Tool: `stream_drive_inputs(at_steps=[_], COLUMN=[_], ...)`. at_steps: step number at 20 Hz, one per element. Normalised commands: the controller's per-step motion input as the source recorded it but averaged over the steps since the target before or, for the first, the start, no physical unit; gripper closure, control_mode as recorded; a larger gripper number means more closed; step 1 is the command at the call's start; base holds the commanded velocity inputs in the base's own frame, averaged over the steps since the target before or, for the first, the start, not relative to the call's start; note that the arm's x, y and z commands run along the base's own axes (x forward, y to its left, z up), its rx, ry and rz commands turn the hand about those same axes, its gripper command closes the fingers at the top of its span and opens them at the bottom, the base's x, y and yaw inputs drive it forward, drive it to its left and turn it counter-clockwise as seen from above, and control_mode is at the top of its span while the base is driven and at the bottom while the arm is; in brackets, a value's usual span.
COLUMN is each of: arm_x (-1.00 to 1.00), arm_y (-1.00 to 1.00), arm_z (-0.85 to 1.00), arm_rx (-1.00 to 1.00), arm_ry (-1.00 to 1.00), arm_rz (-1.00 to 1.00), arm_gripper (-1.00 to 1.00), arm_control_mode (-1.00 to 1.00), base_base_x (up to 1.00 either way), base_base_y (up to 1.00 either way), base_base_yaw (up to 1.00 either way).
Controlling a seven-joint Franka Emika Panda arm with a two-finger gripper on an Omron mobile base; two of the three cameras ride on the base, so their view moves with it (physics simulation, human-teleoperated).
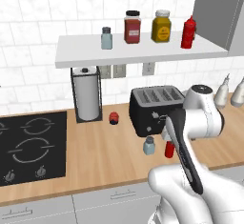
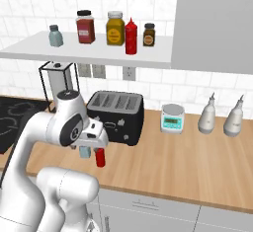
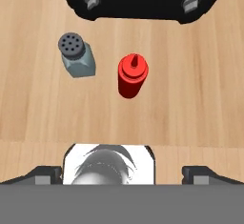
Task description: Put the shaker and condiment bottle from the counter next to their counterparts in the cabinet.
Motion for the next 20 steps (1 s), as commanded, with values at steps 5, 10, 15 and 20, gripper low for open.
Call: stream_drive_inputs(at_steps=[5, 10, 15, 20], arm_x=[0.00, 0.00, -0.04, 0.01], arm_y=[0.00, 0.00, 0.00, 0.00], arm_z=[-0.01, -0.39, -0.79, -0.01], arm_rx=[0.00, 0.00, 0.00, 0.03], arm_ry=[-0.01, -0.08, -0.09, -0.05], arm_rz=[0.00, 0.00, 0.00, 0.00], arm_gripper=[-1.00, -1.00, -1.00, -1.00], arm_control_mode=[-1.00, -1.00, -1.00, -1.00], base_base_x=[0.00, 0.00, 0.00, 0.00], base_base_y=[0.00, 0.00, 0.00, 0.00], base_base_yaw=[0.00, 0.00, 0.00, 0.00])
